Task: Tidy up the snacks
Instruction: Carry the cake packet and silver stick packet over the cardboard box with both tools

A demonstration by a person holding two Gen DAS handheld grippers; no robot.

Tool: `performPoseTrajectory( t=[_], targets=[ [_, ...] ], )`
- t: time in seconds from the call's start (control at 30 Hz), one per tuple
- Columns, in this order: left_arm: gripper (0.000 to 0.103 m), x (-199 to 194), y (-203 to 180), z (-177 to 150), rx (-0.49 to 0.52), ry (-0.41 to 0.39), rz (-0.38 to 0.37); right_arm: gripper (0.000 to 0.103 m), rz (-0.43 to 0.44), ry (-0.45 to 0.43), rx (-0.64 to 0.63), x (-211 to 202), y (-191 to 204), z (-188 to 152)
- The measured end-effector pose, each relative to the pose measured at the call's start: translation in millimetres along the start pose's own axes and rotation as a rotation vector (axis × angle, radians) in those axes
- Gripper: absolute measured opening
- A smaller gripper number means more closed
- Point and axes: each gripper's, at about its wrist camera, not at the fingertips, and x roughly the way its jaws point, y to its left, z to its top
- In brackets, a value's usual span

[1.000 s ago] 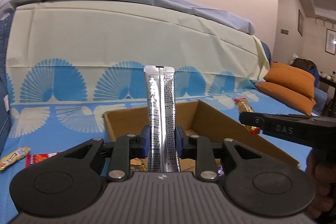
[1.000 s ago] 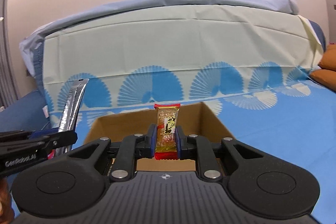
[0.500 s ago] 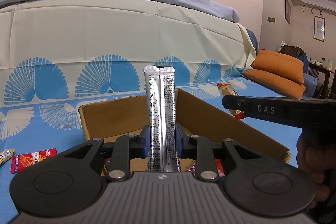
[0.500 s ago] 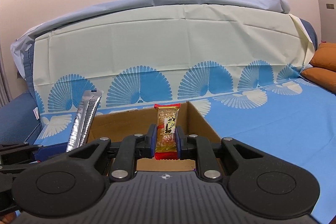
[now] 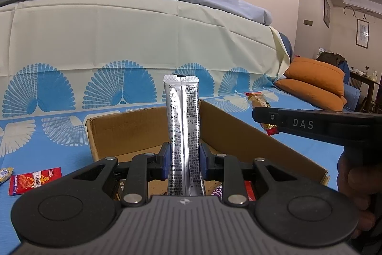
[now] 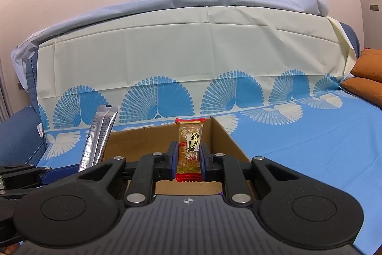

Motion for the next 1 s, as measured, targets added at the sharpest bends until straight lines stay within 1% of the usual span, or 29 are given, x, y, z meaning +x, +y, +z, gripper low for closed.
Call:
performPoseTrajectory(
  t=[0.57,1.0],
  targets=[
    [0.028,2.0,-0.8,-1.2,-0.006,-0.001,0.004,0.019,-0.006,-0.002,0.002,-2.8,1.4,-0.5],
    [0.028,-0.1,-2.4,-0.5,-0.009,-0.009,0.004,0.019,-0.004,-0.005,-0.019,-2.1,4.8,-1.1]
  ],
)
